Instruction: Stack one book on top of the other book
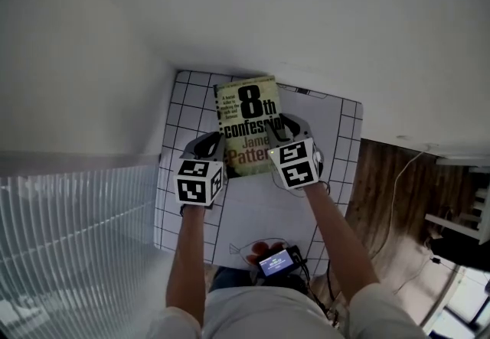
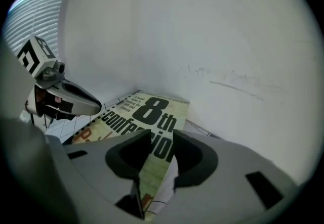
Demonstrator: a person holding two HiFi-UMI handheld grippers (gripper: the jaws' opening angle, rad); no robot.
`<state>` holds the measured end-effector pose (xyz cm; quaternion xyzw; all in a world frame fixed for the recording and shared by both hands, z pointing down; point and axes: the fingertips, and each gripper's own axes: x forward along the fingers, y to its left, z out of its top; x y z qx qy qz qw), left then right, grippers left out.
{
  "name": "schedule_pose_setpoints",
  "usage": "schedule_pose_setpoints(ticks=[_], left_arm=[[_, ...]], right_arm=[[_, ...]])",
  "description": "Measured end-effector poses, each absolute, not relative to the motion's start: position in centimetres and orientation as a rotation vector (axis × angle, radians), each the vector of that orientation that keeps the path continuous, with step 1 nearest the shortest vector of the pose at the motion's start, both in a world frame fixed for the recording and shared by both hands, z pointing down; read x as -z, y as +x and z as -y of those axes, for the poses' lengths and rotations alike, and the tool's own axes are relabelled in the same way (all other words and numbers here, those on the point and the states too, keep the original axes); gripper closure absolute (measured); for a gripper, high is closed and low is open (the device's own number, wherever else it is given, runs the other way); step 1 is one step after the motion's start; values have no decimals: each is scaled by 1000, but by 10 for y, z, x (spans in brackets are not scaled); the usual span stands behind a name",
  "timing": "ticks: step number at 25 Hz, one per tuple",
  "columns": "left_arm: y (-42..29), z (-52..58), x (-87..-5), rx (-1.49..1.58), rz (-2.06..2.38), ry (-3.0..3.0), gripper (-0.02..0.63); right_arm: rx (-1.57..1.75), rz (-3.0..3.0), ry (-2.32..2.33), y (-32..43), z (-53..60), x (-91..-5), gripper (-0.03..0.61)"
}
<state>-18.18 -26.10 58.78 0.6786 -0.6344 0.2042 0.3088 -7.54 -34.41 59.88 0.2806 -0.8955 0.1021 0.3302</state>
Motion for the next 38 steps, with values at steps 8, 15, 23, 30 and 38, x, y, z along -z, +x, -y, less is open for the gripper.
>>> schedule_pose_setpoints(ticks=[8,15,23,30,38], left_arm=[[-181,250,-578,-496,1680,1819,595],[-181,247,-554,-447,1705,1889,599],[-183,220,-534,-463,1758,1944,604],[-174,183,-486,-390,1836,2083,604],[-163,135,-407,-246,1940,2231,606]], right_arm=[[-118,2325,732,-75,340,-592,435],[-105,2357,805,-59,330,-573,455],[-148,2448,845,-31,278,-549,571],[-247,2494,1073,16,241,-505,571],[-321,2578,1261,51,190,-426,571]])
